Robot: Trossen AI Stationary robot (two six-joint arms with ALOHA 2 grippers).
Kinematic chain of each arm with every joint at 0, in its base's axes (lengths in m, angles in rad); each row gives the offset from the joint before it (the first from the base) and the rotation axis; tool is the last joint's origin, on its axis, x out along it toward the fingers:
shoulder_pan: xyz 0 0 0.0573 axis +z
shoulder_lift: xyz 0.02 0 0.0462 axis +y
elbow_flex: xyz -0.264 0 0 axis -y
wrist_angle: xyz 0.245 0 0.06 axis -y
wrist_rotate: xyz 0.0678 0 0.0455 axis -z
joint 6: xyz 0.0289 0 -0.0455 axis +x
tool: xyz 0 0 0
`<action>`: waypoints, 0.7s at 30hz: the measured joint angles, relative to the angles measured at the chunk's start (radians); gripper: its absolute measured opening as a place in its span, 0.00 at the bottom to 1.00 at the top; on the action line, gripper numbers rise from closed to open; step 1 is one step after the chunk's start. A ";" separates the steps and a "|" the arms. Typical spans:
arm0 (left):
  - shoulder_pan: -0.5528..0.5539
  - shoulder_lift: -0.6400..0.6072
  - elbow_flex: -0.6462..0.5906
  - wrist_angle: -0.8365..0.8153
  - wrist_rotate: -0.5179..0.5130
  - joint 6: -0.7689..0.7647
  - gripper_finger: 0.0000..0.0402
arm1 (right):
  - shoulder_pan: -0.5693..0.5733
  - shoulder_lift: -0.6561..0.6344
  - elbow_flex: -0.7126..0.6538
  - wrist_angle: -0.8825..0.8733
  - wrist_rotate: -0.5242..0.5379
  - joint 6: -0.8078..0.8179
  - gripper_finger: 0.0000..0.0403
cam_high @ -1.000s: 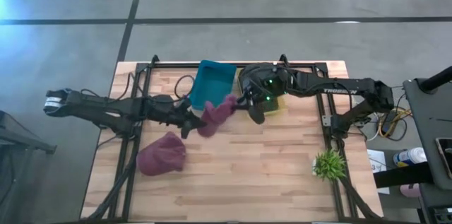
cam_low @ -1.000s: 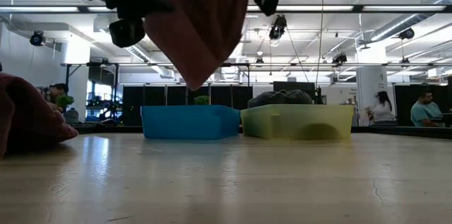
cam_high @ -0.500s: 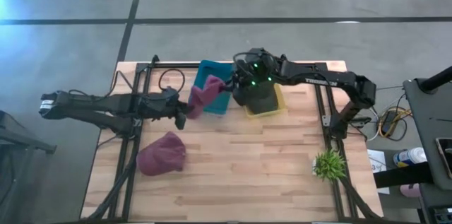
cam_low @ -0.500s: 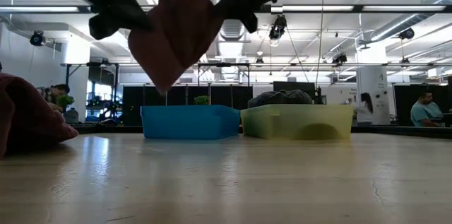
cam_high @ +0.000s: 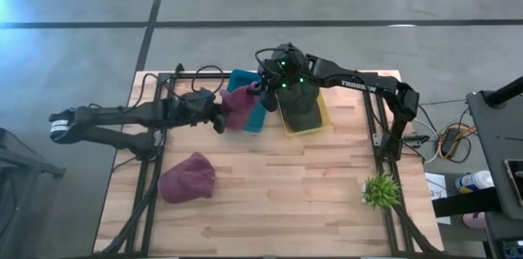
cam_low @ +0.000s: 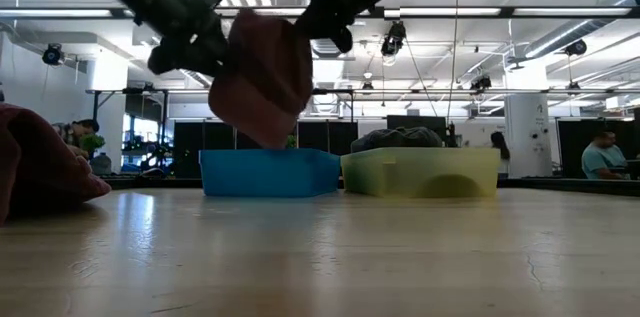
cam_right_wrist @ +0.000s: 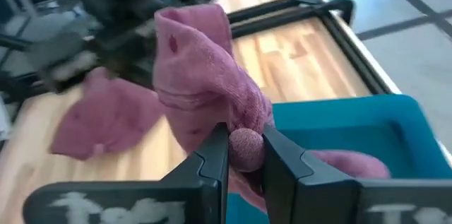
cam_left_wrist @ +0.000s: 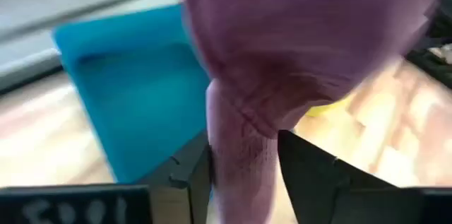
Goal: Pick & Place hat
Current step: Put the right pink cap into the blue bin
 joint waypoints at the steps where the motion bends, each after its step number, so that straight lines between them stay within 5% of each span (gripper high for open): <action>1: 0.003 -0.001 0.010 -0.011 -0.016 0.020 0.39 | -0.010 0.004 0.000 -0.003 0.005 -0.001 0.12; 12: 0.022 -0.052 0.058 -0.212 -0.079 0.088 0.40 | -0.127 0.064 0.022 0.003 0.009 0.003 0.12; 21: 0.040 -0.051 0.052 -0.211 -0.078 0.107 0.40 | -0.129 0.166 0.023 0.004 -0.128 0.065 0.12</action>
